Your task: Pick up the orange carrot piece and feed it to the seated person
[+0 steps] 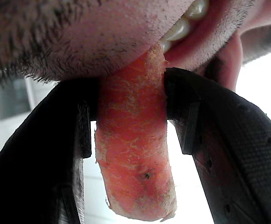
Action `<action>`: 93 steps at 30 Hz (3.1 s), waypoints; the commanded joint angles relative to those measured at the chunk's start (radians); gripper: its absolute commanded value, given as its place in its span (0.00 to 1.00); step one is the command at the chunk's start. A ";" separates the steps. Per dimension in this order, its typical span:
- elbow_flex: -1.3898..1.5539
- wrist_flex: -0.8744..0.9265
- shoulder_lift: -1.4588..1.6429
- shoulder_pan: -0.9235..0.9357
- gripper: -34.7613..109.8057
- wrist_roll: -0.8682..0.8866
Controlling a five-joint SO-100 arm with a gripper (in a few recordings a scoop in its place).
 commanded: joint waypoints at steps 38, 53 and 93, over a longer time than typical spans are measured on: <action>-0.072 -0.044 0.058 0.101 0.41 0.000; -0.069 -0.031 0.058 0.373 0.22 0.218; 2.123 0.252 1.646 0.183 0.23 1.878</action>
